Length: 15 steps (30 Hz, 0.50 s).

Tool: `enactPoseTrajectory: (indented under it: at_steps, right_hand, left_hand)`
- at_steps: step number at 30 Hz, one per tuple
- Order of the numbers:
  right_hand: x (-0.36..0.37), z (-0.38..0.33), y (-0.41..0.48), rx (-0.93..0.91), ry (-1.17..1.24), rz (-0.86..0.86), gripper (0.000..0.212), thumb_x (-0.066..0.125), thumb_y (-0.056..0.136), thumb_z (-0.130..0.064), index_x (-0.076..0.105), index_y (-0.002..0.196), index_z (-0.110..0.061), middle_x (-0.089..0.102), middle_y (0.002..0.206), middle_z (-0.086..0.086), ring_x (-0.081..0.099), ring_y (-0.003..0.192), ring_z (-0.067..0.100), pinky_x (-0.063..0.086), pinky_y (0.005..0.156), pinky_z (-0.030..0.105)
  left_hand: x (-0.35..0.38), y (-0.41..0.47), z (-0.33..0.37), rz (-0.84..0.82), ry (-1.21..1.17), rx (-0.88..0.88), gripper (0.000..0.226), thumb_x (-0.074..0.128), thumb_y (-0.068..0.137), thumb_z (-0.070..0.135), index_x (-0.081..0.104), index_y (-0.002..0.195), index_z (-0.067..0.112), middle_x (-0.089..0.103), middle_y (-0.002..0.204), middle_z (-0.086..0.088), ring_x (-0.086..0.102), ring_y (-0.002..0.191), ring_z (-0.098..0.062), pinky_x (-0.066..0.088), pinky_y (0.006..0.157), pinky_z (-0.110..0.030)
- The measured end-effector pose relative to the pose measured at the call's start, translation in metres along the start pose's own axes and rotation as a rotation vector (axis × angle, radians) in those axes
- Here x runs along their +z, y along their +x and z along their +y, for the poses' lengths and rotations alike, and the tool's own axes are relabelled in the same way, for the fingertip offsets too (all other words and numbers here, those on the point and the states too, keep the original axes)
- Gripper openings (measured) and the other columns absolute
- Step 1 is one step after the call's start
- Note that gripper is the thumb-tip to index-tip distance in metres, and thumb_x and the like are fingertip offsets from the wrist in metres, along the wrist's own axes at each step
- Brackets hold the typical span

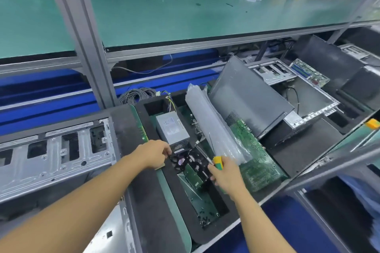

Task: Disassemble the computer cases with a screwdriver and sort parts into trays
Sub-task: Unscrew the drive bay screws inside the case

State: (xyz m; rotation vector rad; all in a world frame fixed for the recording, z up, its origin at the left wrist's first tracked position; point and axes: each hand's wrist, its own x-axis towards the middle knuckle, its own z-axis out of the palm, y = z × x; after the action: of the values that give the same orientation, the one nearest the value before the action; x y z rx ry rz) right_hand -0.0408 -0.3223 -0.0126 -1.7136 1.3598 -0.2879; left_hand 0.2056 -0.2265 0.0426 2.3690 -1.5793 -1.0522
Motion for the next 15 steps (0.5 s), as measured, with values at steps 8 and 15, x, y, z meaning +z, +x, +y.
enactPoseTrajectory:
  at_steps: [8, 15]
  right_hand:
    - [0.055, 0.029, 0.015, 0.150, 0.031, 0.046, 0.014, 0.059, 0.096, -0.022, 0.056, 0.091, -0.009, 0.071, 0.075, 0.009, 0.061, 0.044, 0.004, 0.054, 0.054, 0.032]
    - [0.066, 0.017, 0.008, 0.091, -0.113, -0.035, 0.014, 0.059, 0.098, -0.020, 0.053, 0.088, -0.012, 0.065, 0.084, 0.006, 0.069, 0.064, 0.016, 0.052, 0.058, 0.029]
  left_hand:
    - [0.016, -0.004, -0.022, -0.021, -0.009, -0.046, 0.031, 0.048, 0.097, 0.014, 0.064, 0.119, 0.029, 0.066, 0.119, 0.010, 0.059, 0.112, -0.015, 0.046, 0.103, -0.039]
    - [0.027, -0.008, -0.021, -0.072, 0.078, -0.032, 0.036, 0.044, 0.095, 0.015, 0.063, 0.121, 0.031, 0.061, 0.130, 0.006, 0.056, 0.119, -0.018, 0.046, 0.103, -0.039]
